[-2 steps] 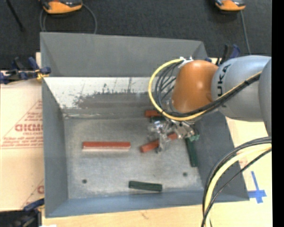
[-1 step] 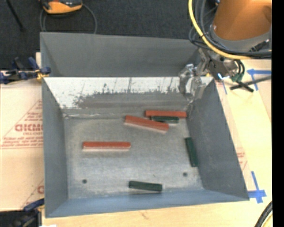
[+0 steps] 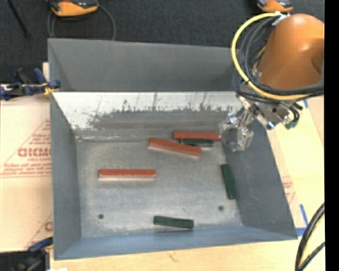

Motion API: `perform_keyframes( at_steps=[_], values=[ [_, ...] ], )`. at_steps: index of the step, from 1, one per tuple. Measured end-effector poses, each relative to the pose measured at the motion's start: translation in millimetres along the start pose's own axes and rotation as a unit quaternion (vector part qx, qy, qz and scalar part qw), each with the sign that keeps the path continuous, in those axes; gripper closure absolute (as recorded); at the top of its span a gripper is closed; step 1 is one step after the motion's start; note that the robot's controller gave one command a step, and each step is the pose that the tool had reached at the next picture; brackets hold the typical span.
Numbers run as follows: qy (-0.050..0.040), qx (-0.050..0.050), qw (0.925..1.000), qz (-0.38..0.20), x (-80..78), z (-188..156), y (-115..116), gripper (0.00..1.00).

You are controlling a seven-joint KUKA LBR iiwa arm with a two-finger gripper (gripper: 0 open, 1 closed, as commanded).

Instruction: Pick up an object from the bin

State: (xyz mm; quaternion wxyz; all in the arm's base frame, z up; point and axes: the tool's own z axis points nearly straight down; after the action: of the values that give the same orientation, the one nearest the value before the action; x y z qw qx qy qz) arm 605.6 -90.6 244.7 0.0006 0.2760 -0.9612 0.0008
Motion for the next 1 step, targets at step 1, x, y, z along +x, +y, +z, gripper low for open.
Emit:
perform_keyframes(
  at_steps=[1],
  values=[
    [-0.0014,0.0,0.9979,-0.064,-37.1,42.0,15.2,1.0]
  ],
)
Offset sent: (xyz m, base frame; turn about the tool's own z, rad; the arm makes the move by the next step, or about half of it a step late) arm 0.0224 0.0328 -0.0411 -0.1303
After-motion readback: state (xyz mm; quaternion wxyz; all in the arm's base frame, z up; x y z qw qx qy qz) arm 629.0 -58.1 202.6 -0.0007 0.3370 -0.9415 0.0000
